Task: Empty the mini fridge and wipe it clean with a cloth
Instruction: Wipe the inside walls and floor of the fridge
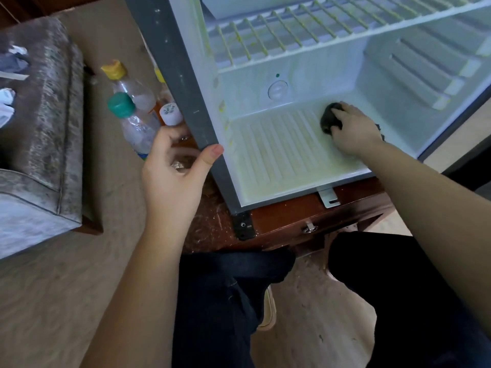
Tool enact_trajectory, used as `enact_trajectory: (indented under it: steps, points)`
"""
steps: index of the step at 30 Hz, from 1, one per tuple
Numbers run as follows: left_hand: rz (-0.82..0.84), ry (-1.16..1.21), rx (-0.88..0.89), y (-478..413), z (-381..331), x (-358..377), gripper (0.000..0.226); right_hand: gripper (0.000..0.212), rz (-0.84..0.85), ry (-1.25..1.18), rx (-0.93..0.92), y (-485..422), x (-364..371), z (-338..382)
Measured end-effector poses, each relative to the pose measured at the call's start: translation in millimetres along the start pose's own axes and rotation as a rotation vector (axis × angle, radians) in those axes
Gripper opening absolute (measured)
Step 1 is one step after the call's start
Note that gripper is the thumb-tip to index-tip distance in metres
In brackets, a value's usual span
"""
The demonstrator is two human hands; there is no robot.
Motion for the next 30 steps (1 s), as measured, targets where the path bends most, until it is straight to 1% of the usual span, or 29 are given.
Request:
enact_trajectory:
  steps: [4, 9, 13, 17, 20, 22, 25, 28, 30]
  points:
    - [0.005, -0.001, 0.011, -2.0, -0.1, -1.5, 0.033, 0.047, -0.047, -0.003, -0.046, -25.5, 6.0, 30.6]
    - [-0.004, 0.008, 0.006, -3.7, -1.1, -2.8, 0.031, 0.044, -0.057, -0.044, -0.237, -18.8, 35.6, 108.2]
    - [0.002, 0.018, 0.002, -3.0, -0.5, -2.3, 0.031, 0.042, -0.024, -0.079, -0.35, -5.1, 59.5, 163.3]
    - [0.0, 0.058, -0.015, -2.1, 0.8, -0.4, 0.036, 0.038, 0.022, -0.131, -0.304, -13.4, 65.7, 182.6]
    - [-0.001, 0.076, -0.015, -2.3, 2.5, -0.3, 0.038, 0.035, 0.038, -0.131, -0.346, -8.8, 69.5, 201.1]
    - [0.003, 0.081, -0.017, -2.7, 3.3, 0.3, 0.037, 0.037, 0.044, -0.125, -0.352, -8.3, 69.5, 205.1]
    - [-0.003, 0.09, -0.018, -2.3, 2.5, 0.5, 0.037, 0.038, 0.099, -0.076, -0.374, -10.4, 66.8, 205.0]
    - [-0.008, 0.086, -0.026, -1.7, 1.6, -0.2, 0.035, 0.038, 0.133, -0.019, -0.421, 4.6, 60.2, 201.1]
    - [-0.003, 0.06, -0.026, -1.3, -1.2, -0.5, 0.033, 0.041, 0.138, 0.022, -0.501, 34.2, 58.2, 192.4]
Point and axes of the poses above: each hand's wrist, its own y-axis away from the middle knuckle, its own x-axis out of the palm, z = x × y, the point moved 8 cm from there along -y, towards the middle knuckle, and after that the axes turned 7 degrees about x, right-handed, at the moved point
